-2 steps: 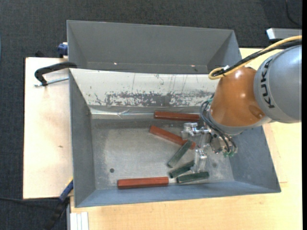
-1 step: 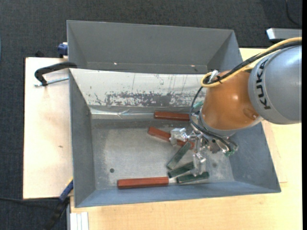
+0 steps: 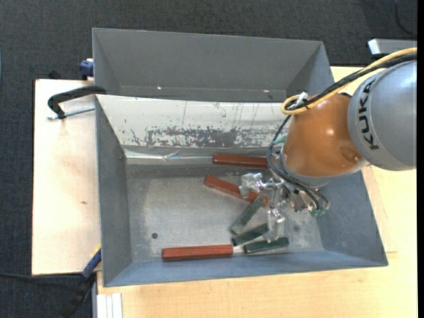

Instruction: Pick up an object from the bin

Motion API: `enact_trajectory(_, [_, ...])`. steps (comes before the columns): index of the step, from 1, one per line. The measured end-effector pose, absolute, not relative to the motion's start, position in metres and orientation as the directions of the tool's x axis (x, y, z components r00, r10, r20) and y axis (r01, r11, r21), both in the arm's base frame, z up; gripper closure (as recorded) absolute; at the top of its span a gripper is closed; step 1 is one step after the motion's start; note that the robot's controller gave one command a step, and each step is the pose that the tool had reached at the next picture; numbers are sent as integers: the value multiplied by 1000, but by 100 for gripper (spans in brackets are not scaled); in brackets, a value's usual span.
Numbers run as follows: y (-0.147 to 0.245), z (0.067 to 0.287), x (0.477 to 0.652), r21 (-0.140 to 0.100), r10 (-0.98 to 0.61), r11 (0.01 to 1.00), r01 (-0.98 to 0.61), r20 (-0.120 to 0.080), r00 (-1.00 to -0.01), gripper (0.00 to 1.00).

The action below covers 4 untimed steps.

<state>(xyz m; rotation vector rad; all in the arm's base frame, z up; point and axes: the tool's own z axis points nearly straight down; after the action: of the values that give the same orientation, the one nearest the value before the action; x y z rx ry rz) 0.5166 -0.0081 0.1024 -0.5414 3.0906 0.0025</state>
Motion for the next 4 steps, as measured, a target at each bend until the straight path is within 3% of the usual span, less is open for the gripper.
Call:
enact_trajectory(1, [-6, 84, 529, -1, -236, 972, -236, -5, -972, 0])
enact_trajectory(2, [-17, 78, 547, 3, -329, 944, -329, -5, -944, 100])
enact_trajectory(4, [-17, 80, 546, 3, -330, 944, -330, -3, -944, 100])
